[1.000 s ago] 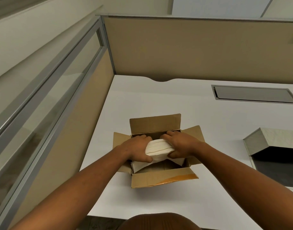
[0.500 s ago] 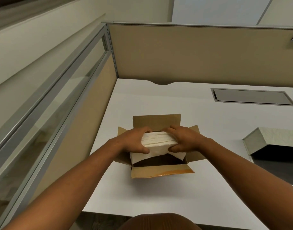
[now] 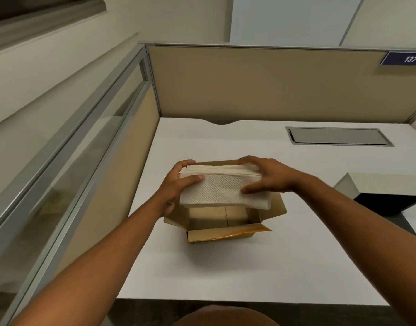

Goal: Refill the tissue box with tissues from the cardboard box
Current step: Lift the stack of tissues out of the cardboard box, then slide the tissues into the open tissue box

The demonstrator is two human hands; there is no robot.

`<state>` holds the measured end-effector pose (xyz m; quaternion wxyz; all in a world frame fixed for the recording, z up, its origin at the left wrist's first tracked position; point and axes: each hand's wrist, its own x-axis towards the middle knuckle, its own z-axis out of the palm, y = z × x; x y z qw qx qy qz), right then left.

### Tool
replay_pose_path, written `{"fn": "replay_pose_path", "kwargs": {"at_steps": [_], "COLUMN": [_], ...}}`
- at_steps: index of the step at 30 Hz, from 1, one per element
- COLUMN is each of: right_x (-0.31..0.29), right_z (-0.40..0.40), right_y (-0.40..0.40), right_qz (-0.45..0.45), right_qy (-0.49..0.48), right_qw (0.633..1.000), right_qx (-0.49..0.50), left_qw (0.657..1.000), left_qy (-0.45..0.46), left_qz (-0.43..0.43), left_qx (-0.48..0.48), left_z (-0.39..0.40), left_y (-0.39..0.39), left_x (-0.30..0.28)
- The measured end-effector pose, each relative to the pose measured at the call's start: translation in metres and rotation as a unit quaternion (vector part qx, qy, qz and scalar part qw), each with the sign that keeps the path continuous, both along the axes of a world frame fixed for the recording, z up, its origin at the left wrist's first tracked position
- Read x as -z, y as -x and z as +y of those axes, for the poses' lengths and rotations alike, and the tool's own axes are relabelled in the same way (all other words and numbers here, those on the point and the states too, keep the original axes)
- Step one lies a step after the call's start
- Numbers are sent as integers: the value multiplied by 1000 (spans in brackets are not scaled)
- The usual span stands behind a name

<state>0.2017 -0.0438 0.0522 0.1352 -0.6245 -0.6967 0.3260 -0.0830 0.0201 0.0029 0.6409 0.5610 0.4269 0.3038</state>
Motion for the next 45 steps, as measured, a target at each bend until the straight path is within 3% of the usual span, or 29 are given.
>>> {"fn": "replay_pose_path", "kwargs": {"at_steps": [4, 8, 13, 16, 19, 25, 32, 36, 40, 45], "right_x": [-6, -5, -5, 6, 9, 21, 40, 50, 56, 70], "right_z": [-18, -41, -76, -117, -125, -161, -212, -232, -245, -254], "right_y": [-11, -35, -68, -114, -120, -172, -247, -275, -300, -323], "right_qz": [84, 202, 357, 429, 449, 451, 488, 497, 496, 502], "right_qy": [52, 108, 112, 102, 107, 129, 142, 154, 149, 130], "right_qw": [993, 960, 887, 806, 775, 764, 722, 704, 702, 699], "right_qx": [59, 159, 271, 395, 432, 443, 470, 483, 489, 492], "left_qw": [997, 991, 980, 974, 969, 955, 959, 955, 939, 938], "left_qy": [71, 132, 201, 222, 243, 283, 281, 288, 319, 327], "left_qz": [-6, -7, -4, 24, 18, 21, 26, 28, 36, 21], "left_qx": [-16, -14, -9, 24, 38, 89, 39, 68, 122, 109], "left_z": [-6, -14, -26, -56, -62, -92, -130, -150, -161, -158], "left_y": [-19, -47, -92, -156, -170, -220, -301, -336, -360, -387], "left_x": [-8, -17, -20, -27, -26, -17, 4, 15, 22, 37]}}
